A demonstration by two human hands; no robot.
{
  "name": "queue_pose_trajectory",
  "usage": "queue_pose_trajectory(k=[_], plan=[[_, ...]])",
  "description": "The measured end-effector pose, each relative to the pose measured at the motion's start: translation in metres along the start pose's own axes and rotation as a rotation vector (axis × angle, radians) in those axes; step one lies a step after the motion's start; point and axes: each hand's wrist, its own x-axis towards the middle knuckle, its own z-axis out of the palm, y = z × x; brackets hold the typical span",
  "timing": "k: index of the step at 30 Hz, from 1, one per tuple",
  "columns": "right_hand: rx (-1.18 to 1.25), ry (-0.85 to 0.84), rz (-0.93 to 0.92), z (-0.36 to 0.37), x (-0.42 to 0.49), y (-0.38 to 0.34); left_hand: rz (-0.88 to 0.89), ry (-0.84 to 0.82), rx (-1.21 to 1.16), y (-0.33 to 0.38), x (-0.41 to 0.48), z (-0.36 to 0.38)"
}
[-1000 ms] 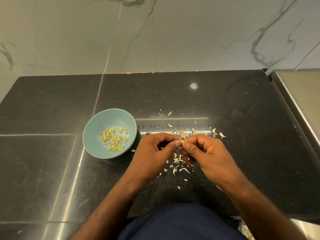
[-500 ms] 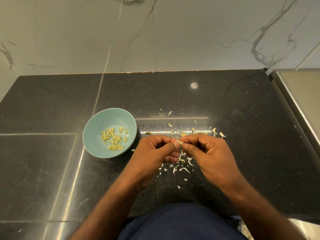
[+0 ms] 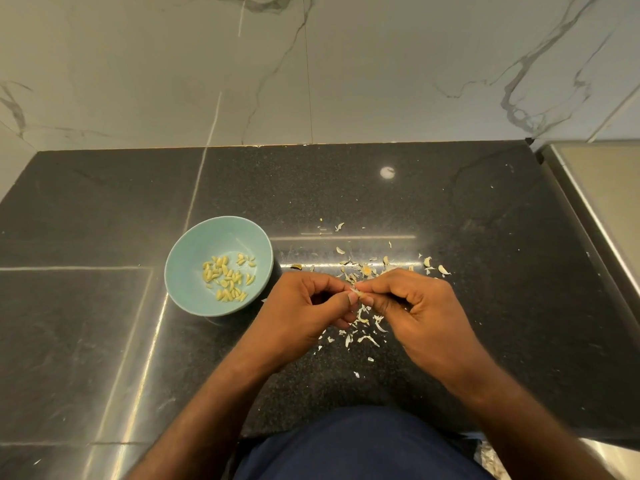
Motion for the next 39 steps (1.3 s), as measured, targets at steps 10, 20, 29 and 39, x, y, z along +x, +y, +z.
queue_pose_trajectory(k=[10,20,29,39], plan=[[-0.130,0.006,-0.110,0.005,-0.001,-0.001,-0.032,0.074,0.007,-0.001,0.000,0.006],[0.239,0.019,0.160,0.008,-0.001,-0.006,-0.010,0.201,-0.117,0.000,-0.001,0.014],[0.857,0.136,0.466,0.008,0.007,-0.005,-0.119,0.264,-0.188,-0.003,0.005,0.014],[0.877,0.135,0.508,0.002,0.008,-0.001,-0.048,0.173,0.261,-0.015,0.010,0.007]])
